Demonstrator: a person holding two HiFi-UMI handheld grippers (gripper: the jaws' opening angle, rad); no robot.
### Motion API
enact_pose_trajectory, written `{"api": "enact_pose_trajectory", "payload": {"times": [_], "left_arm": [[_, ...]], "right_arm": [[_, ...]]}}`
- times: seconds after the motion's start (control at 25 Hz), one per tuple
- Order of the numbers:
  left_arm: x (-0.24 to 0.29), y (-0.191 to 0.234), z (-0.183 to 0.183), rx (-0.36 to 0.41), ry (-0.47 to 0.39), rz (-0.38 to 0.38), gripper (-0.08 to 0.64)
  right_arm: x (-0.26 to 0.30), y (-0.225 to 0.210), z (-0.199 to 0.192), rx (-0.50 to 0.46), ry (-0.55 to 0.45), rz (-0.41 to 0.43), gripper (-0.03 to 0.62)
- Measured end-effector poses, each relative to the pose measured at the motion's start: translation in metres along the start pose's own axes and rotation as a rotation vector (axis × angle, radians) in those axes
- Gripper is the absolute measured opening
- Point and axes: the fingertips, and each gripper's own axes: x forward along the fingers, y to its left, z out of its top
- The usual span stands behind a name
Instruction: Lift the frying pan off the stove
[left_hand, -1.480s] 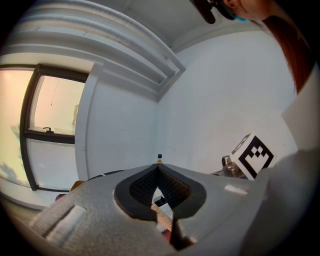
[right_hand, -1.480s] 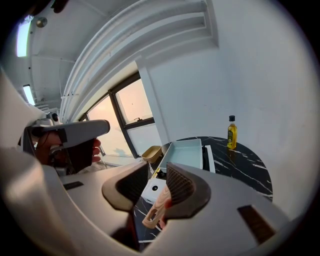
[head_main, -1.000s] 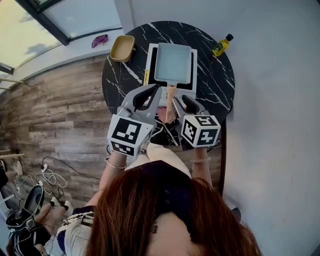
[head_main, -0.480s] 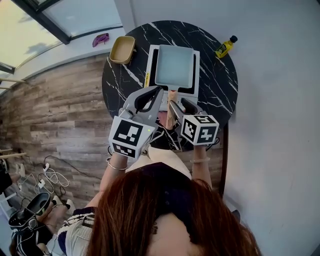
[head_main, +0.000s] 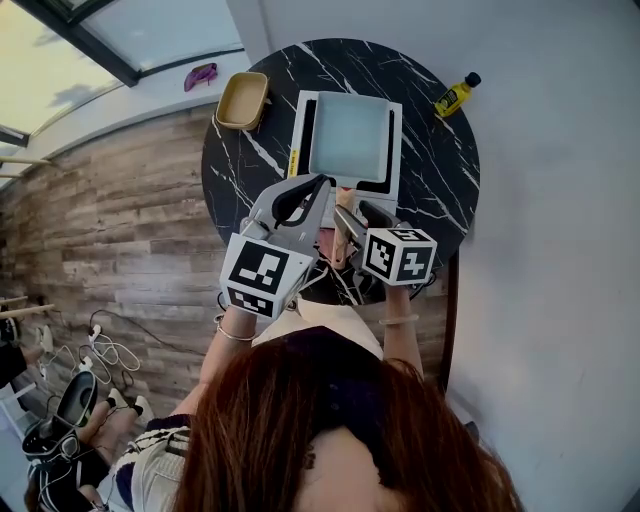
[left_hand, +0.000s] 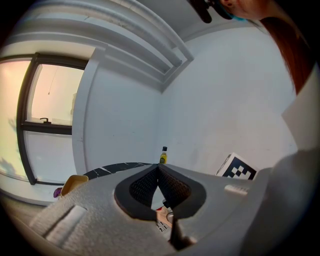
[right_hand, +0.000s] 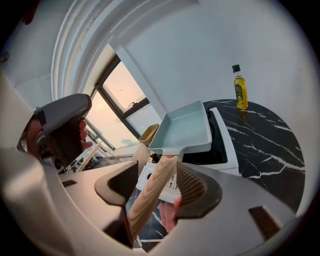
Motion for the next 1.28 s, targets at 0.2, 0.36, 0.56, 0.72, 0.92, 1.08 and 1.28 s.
{"api": "enact_pose_trajectory", "payload": {"times": [0.2,0.36,0.56,0.72,0.92,1.08,1.28], "left_arm": [[0.008,0.002,-0.003,-0.007,0.015,-0.004,0.012],[0.013,0.004,-0.009,-0.014,0.029,-0.006,0.012],[0.017,0.007,-0.014,-0.023,0.043,0.0,0.012],[0.019,0.01,-0.019,-0.029,0.056,0.008,0.012],[0.022,0.011,-0.024,-0.034,0.071,0.012,0.012],[0.022,0.01,-0.026,-0.034,0.075,0.014,0.012],[0.021,0.01,-0.027,-0.035,0.079,0.02,0.012]], "right_arm": [[0.008,-0.005,-0.005,0.046,0.026,0.02,0.264],[0.016,-0.007,-0.009,0.101,0.046,0.057,0.273],[0.024,-0.008,-0.012,0.201,0.066,0.119,0.287],[0.032,-0.01,-0.016,0.246,0.084,0.153,0.289],[0.04,-0.007,-0.02,0.275,0.106,0.185,0.29],[0.045,-0.004,-0.023,0.329,0.113,0.237,0.29],[0.049,0.002,-0.023,0.419,0.114,0.319,0.288]]}}
